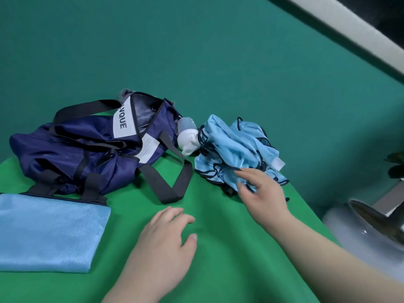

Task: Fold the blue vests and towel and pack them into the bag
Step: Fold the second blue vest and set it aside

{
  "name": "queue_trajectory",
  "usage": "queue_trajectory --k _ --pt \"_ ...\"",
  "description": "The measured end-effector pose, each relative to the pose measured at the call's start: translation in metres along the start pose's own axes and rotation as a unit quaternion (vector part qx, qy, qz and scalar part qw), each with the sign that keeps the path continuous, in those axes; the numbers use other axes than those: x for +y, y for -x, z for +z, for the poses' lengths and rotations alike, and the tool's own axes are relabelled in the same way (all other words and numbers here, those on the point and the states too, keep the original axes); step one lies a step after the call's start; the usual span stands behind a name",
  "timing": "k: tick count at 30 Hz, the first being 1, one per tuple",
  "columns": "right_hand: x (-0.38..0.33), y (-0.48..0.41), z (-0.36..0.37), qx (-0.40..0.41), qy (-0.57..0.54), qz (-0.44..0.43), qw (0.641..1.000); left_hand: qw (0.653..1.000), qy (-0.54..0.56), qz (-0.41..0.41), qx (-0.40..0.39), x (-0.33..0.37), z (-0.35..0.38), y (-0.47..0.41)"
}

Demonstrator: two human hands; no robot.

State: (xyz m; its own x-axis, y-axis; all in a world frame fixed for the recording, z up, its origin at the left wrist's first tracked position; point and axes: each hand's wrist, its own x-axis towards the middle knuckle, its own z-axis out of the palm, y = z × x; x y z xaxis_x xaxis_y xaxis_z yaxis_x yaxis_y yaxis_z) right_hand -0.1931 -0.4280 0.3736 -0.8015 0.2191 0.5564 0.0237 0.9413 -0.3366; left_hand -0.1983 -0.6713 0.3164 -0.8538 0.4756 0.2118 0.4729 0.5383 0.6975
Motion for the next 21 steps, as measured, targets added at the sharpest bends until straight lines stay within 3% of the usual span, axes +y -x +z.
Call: queue_trajectory --k 5,12,16,21 --pt "-0.003 0.046 -0.009 0.04 0.014 -0.106 0.993 1.0 0.009 0.006 0.005 0.004 -0.001 0.003" --pt "-0.012 0.102 -0.006 -0.035 -0.076 -0.226 0.971 1.0 0.009 0.019 -0.007 0.007 0.001 0.004" --pt "-0.012 0.123 0.006 -0.089 -0.12 -0.2 0.968 0.999 0.0 0.027 -0.034 0.007 0.004 0.003" --pt "-0.006 0.139 0.006 -0.123 -0.074 -0.045 0.989 0.997 -0.015 0.042 -0.069 0.006 0.006 0.005"
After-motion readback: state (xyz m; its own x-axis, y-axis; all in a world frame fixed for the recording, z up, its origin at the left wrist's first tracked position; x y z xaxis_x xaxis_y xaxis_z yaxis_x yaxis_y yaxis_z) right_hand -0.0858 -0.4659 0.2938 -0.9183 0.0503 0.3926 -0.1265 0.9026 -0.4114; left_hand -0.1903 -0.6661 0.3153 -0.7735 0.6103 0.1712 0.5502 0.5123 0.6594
